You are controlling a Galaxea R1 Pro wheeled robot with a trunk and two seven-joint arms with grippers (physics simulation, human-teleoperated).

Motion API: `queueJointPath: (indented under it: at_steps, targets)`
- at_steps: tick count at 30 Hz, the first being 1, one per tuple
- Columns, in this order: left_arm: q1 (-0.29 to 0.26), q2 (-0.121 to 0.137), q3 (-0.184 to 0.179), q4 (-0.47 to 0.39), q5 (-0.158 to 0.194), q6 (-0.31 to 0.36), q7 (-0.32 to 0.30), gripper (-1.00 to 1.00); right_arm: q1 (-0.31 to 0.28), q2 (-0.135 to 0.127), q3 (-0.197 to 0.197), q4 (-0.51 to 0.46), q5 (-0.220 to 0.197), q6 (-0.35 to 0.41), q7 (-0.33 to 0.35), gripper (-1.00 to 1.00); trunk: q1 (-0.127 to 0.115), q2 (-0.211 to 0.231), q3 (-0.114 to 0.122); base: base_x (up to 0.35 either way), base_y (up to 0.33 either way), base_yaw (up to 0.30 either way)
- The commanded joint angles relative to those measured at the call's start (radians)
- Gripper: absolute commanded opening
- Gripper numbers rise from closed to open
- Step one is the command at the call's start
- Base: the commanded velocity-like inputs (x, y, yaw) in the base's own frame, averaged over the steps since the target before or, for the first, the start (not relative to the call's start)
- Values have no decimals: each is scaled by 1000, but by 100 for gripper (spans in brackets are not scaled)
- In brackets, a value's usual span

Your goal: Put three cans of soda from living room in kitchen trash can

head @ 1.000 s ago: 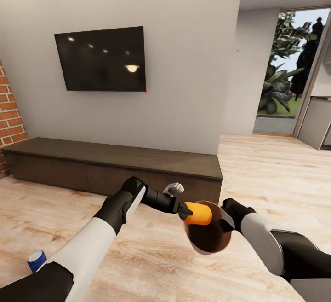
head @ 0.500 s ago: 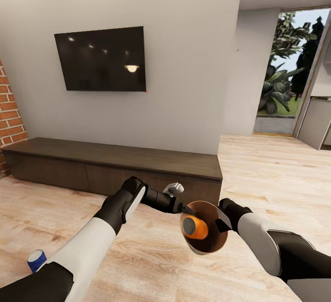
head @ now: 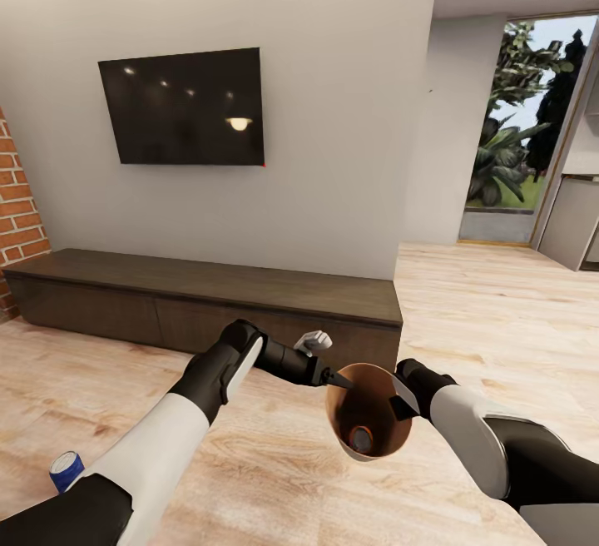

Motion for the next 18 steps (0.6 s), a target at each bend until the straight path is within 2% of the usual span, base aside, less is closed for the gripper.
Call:
queueJointPath:
  at_steps: [1,10,13,16,17,18]
  targets:
    - [0,1,0,0,0,0,0,100,-1,0,-6,-1,0,0,2,-100,0,0,0,0,0,0]
    - [1,9,1,-3,-4,0,23,100,0,-12,-8,-3,0,-1,2,-100,0,0,0,0,0,0]
    - [-3,20,5,-40,-8,0,29,100,7,-26,-9,-9,-1,-2,3,-100,0,0,0,0,0,0]
    - [-6,55,7,-86,-10,0,30,100,11,-46,-10,-13,-3,-2,4,-100,0,0,0,0,0,0]
    - [-6,76,8,-101,-10,0,30,100,11,-56,-10,-14,-4,-2,5,-100,0,0,0,0,0,0]
    - [-6,86,8,-107,-9,0,30,100,12,-61,-10,-14,-6,-2,5,-100,0,0,0,0,0,0]
